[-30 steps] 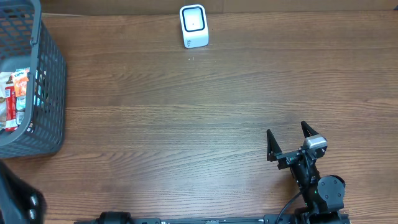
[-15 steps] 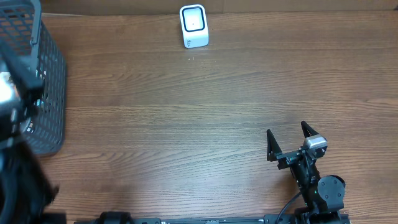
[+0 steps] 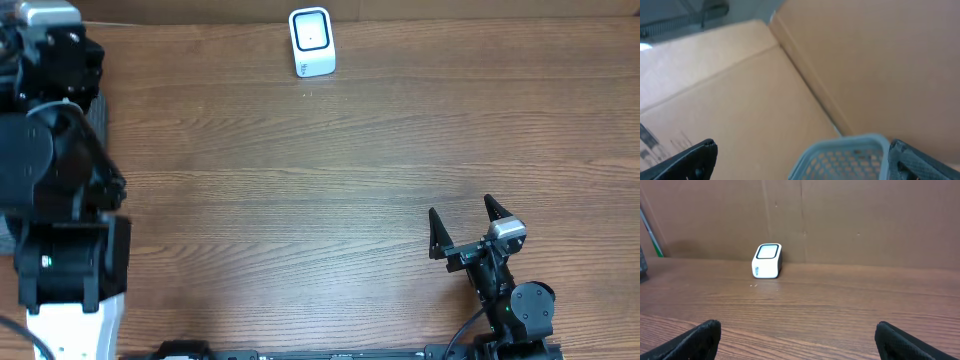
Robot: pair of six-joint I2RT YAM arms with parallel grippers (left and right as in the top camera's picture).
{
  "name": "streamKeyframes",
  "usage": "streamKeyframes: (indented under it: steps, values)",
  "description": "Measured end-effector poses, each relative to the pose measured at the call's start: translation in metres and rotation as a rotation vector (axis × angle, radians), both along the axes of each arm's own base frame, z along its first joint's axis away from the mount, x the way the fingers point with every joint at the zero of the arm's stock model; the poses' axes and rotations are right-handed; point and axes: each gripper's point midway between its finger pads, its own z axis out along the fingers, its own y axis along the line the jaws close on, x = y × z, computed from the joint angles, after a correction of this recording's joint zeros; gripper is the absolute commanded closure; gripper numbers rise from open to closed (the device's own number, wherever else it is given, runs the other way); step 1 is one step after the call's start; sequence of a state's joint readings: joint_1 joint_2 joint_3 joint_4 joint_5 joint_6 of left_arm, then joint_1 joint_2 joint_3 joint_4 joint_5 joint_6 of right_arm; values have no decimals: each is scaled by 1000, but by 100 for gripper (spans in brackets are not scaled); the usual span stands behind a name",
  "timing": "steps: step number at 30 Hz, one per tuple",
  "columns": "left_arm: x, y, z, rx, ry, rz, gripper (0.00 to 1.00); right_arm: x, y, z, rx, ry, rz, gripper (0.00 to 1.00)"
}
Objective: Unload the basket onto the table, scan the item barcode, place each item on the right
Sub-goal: 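Raise the left gripper and move it over the grey basket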
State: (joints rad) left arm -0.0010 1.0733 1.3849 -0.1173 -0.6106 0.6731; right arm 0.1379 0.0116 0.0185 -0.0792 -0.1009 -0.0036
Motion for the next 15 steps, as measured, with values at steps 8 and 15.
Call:
streamKeyframes:
  steps: [8, 15]
  values:
    - [-3, 57, -23, -214, 24, 34, 0, 0, 0, 0, 0, -1, 0, 0]
    - [1, 98, -40, -447, 33, -10, 0, 0, 0, 0, 0, 0, 0, 0]
